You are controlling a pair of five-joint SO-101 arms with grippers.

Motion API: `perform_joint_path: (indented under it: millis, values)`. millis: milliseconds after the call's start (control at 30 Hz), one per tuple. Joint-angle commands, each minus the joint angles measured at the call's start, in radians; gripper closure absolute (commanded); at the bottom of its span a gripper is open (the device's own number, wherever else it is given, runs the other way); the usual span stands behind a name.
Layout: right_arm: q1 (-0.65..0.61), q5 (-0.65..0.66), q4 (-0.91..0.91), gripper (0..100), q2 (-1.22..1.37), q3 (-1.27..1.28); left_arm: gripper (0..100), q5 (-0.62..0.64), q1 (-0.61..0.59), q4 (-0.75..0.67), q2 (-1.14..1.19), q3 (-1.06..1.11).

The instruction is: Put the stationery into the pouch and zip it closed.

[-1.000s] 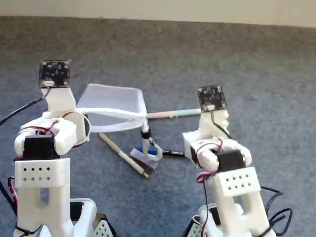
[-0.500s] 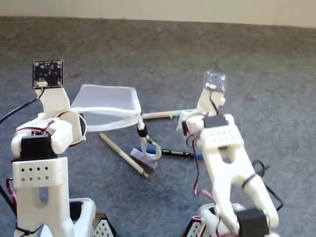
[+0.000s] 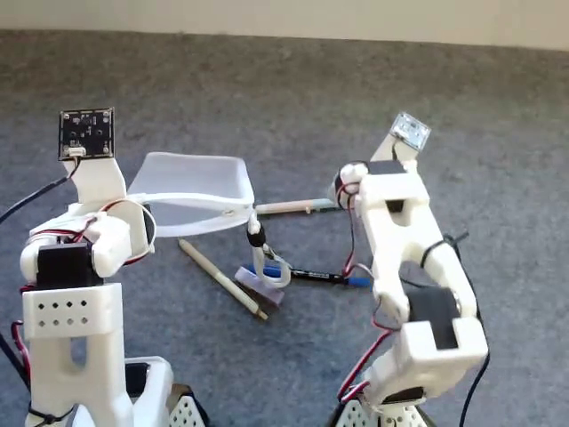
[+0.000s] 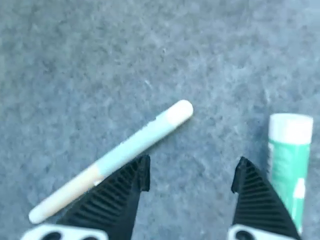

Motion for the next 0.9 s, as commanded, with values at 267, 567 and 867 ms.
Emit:
perform_joint_path:
  millis: [267,567,867]
  values:
    - [-0.013,-0.261,0.185,74.2,0.180,-0.378,99,-0.005,-0.012,-0.003,-0.031,-0.038]
    - [-0.012,-0.275,0.297,74.2,0.400,-0.602,99,-0.006,-0.012,-0.003,-0.031,-0.038]
    - [-0.008,-0.270,0.335,89.1,0.476,-0.676,99,-0.006,-0.012,-0.002,-0.031,-0.038]
